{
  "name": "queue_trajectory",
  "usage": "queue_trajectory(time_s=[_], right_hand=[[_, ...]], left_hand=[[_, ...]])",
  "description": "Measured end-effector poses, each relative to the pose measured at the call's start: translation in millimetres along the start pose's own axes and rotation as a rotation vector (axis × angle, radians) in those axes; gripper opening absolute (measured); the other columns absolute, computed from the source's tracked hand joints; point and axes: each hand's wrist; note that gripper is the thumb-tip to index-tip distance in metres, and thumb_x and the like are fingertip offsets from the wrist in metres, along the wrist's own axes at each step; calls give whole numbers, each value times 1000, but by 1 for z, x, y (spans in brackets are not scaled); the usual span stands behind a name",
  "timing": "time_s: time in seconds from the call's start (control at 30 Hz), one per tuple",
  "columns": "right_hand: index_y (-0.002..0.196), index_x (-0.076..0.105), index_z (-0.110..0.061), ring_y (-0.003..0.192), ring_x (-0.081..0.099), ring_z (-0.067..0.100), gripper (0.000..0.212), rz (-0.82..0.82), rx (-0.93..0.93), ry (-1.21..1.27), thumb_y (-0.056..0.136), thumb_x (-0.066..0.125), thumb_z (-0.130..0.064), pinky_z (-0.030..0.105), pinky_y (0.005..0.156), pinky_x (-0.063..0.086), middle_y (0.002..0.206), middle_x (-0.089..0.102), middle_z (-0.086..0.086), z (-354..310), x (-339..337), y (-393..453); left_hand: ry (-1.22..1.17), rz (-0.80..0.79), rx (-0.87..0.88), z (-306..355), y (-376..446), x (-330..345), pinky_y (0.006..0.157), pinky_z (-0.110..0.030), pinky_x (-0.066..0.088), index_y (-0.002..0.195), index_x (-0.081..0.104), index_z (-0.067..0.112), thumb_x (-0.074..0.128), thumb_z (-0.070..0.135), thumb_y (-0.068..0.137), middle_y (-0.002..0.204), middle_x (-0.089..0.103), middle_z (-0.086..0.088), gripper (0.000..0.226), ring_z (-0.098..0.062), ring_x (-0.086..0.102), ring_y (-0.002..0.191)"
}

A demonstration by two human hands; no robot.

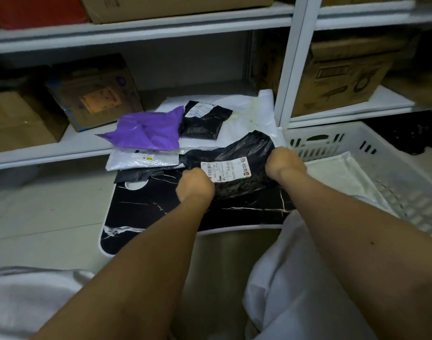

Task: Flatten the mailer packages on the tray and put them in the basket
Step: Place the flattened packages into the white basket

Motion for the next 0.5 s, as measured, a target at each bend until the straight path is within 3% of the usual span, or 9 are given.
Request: queue_trajectory(time_s=[0.23,0.5], right_hand=[[120,61,-5,118,54,35,31,111,155,45,90,52,-11,39,93,45,129,57,17,56,-57,31],[130,55,-8,128,45,34,39,169,347,138,92,50,-12,42,101,40,138,50,15,107,-58,53]], left_hand=[[41,27,264,85,-1,-3,79,-37,45,110,62,0,48,6,89,116,57,-19,26,-34,58,103],[125,-23,421,155,6,33,86,-38,44,115,59,3,51,10,88,121,46,-15,29,-33,52,105]])
Point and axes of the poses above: each hand's wrist, its own y-axis towards the middle knuckle, its own x-axis out of the palm, z = x × y
